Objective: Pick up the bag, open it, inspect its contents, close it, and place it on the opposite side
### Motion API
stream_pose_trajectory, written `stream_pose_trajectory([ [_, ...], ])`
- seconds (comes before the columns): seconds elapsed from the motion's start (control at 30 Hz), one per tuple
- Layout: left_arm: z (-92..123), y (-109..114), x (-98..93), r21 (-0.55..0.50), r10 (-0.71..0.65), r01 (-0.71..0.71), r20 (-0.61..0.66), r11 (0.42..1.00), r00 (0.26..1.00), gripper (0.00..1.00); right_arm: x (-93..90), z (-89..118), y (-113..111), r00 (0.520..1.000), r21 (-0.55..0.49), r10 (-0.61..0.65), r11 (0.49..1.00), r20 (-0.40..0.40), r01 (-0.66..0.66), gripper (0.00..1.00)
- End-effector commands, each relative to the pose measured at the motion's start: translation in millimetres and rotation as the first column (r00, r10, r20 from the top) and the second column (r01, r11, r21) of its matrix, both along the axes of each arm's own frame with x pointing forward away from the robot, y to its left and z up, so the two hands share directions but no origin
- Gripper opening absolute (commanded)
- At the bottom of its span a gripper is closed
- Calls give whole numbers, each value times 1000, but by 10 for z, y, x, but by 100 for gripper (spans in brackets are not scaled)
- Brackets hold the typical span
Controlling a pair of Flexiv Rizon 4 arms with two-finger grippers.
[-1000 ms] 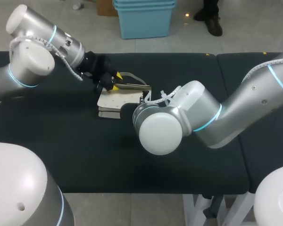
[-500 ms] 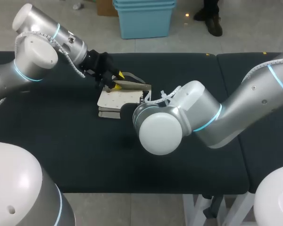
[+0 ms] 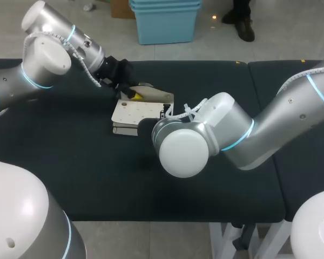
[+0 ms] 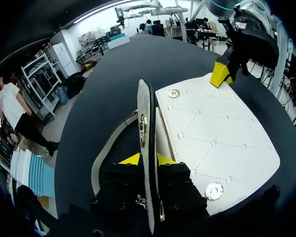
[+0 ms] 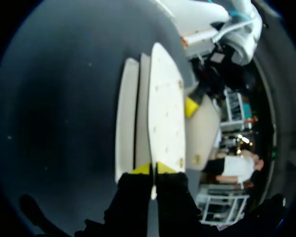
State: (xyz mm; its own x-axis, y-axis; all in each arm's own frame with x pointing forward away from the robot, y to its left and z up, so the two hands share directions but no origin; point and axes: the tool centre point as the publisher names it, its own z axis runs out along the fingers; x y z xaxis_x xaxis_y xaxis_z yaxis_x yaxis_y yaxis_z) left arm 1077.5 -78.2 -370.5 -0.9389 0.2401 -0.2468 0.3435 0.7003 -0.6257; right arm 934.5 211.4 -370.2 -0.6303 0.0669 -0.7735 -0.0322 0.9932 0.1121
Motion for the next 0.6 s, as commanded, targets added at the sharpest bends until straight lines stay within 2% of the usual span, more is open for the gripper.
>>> stream_pose_trajectory([
  [0.03, -20, -2, 27, 0, -5, 5, -6, 1000, 1000, 0, -8, -23, -7, 1000, 3, 3, 1000, 7, -3, 0],
  [0.37, -4, -5, 1, -8, -5, 5, -5, 1000, 1000, 0, -14, -16, -1, 1000, -4, 6, 1000, 5, -6, 0],
  [0.4, -2, -7, -4, -8, -6, 6, -5, 1000, 1000, 0, -19, -10, 3, 1000, -3, 9, 1000, 1, -9, 13],
  [0.43, 0, -8, -6, -9, -5, 5, -4, 1000, 1000, 0, -24, -3, 6, 1000, 5, 13, 1000, -7, -13, 42],
  [0.47, 3, -9, -9, -9, -5, 5, -4, 1000, 1000, 0, -32, 7, 9, 1000, 5, 15, 1000, -12, -15, 100],
  [0.6, 37, -13, -18, -13, -1, 1, -1, 1000, 1000, 0, -109, 115, 24, 1000, 3, 26, 1000, -15, -26, 100],
])
